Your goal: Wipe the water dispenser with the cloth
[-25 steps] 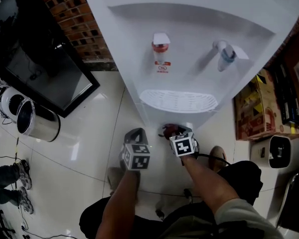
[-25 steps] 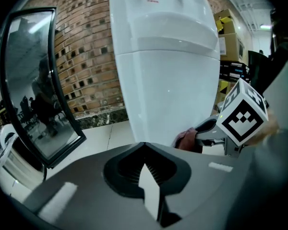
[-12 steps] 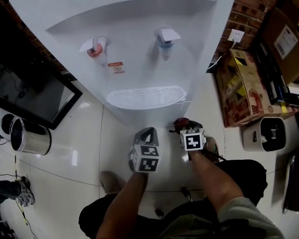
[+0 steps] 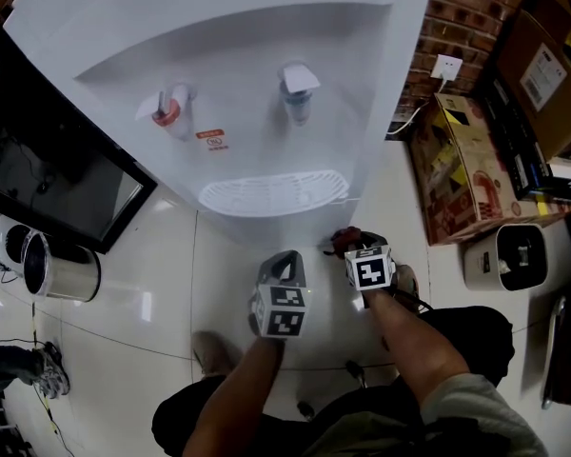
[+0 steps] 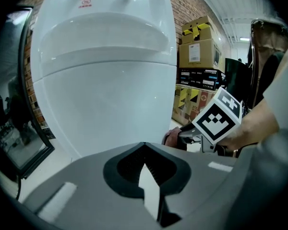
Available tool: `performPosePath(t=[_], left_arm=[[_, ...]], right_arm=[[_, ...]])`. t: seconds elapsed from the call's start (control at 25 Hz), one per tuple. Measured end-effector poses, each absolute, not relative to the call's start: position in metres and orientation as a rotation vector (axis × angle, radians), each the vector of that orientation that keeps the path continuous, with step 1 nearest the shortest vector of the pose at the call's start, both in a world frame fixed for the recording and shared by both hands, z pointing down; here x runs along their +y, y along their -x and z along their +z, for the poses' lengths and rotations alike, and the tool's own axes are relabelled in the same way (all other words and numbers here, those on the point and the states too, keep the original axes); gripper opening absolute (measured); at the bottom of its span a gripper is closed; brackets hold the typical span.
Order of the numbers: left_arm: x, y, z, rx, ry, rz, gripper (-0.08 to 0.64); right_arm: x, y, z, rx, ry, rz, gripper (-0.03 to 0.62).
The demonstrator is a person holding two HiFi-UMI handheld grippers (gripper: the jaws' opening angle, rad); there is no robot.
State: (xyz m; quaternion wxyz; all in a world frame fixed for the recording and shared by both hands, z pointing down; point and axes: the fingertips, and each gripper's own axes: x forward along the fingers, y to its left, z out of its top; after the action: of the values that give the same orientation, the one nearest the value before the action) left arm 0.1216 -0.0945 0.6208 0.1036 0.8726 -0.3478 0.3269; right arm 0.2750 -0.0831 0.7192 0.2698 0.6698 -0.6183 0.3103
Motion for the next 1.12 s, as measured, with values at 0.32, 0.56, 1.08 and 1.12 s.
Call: performPosePath(t=[0.32, 0.56, 1.08, 1.12], left_arm=[[-0.099, -0.123, 0.594, -1.088, -2.601, 0.886, 0.0], [-0.102, -0.136, 0.554, -1.182, -2.587, 0.704, 0.0], [-0.093, -0.136, 0.443, -1.474, -2.568, 0.46, 0.0], [-0.087, -0.135, 0.43, -1.496, -2.58, 0.431, 0.0]], right_arm=[[-0.072, -0.261, 0.681, -1.719, -1.724, 0.791, 0.071], [-0.083, -0.239, 0.619, -1.841, -1.495, 0.535, 0.071], [-0.057, -0.181, 0.491, -2.316, -1.123, 0.386, 0.071], [-0.055, -0.179, 0.473, -2.371, -1.118, 0.36, 0.071]])
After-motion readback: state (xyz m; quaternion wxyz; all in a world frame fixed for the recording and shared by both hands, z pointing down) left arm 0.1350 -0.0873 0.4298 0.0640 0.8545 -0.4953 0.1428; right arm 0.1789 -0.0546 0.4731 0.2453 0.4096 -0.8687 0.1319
